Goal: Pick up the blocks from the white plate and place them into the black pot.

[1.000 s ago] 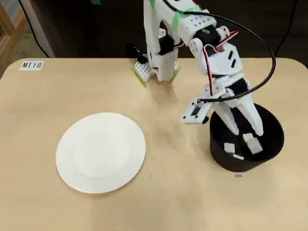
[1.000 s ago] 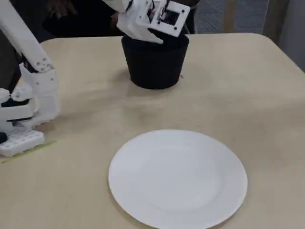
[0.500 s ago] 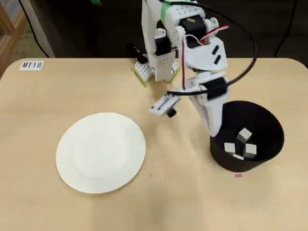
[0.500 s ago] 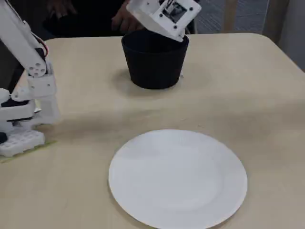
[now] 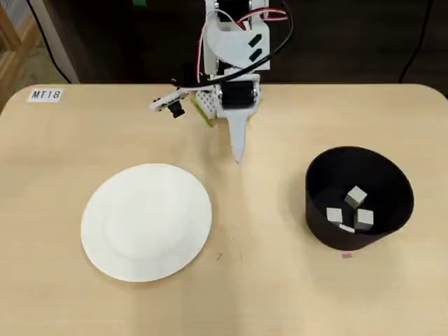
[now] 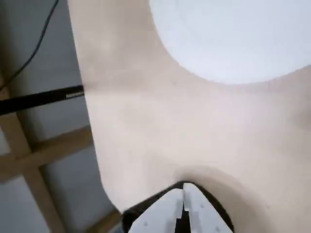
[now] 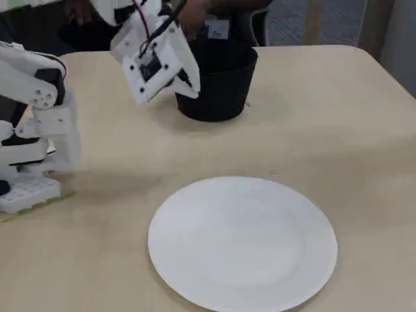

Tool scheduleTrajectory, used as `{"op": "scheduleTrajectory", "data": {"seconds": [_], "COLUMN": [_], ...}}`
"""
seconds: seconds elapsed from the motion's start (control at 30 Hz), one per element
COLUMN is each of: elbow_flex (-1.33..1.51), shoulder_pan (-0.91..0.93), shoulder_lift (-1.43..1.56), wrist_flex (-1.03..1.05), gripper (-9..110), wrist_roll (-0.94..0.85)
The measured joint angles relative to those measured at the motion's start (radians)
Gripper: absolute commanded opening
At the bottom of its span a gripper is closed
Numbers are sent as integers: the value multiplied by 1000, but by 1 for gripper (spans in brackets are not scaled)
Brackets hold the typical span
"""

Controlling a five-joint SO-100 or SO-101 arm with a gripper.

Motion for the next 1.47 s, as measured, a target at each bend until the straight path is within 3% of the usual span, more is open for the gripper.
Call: {"op": "scheduleTrajectory", "data": {"seconds": [0.2, 0.3, 0.5, 1.47], "elbow_flex": [324, 397, 509, 509], "shoulder_pan": [44, 54, 51, 64], "shoulder_lift": [414, 480, 494, 499], "wrist_flex": [21, 35, 35, 35], "gripper": [-2, -2, -2, -2], "wrist_roll": [0, -5, -20, -28]}}
